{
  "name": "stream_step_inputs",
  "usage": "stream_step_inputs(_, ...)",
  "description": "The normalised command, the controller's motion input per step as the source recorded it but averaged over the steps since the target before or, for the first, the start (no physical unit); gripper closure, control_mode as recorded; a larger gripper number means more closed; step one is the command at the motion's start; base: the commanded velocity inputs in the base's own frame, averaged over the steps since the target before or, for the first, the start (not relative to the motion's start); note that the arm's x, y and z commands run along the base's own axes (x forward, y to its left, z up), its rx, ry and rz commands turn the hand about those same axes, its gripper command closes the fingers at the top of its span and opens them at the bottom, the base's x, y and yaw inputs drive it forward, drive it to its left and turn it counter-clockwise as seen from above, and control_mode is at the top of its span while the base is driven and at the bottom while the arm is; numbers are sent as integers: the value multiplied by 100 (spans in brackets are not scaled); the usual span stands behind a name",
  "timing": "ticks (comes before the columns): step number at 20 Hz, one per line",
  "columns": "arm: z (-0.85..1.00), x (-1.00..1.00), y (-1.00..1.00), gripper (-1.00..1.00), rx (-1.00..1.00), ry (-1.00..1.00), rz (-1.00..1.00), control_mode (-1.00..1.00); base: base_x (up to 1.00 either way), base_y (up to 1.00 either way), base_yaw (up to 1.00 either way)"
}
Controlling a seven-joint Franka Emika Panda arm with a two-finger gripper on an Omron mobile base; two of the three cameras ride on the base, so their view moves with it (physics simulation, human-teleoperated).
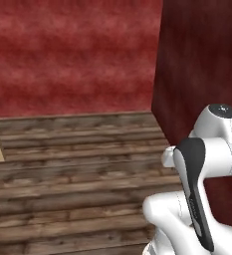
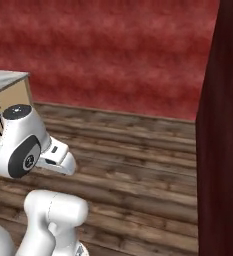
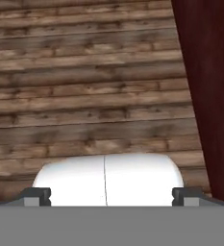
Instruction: Place two dumplings into each of the tupperware containers and then place the containers in the fridge.
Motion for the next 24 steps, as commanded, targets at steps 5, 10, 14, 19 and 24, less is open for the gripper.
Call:
stream_step_inputs(5, 0, 0, 0, -100, 0, 0, 0, 100, 100, 0, 20)
stream_step_inputs(10, 0, 0, 0, -100, 0, 0, 0, 100, 100, -8, 26)
stream_step_inputs(14, 0, 0, 0, -100, 0, 0, 0, 100, 100, -24, 24)
stream_step_inputs(19, 0, 0, 0, -100, 0, 0, 0, 100, 100, -31, 25)
stream_step_inputs(24, 0, 0, 0, -100, 0, 0, 0, 100, 100, -42, 31)
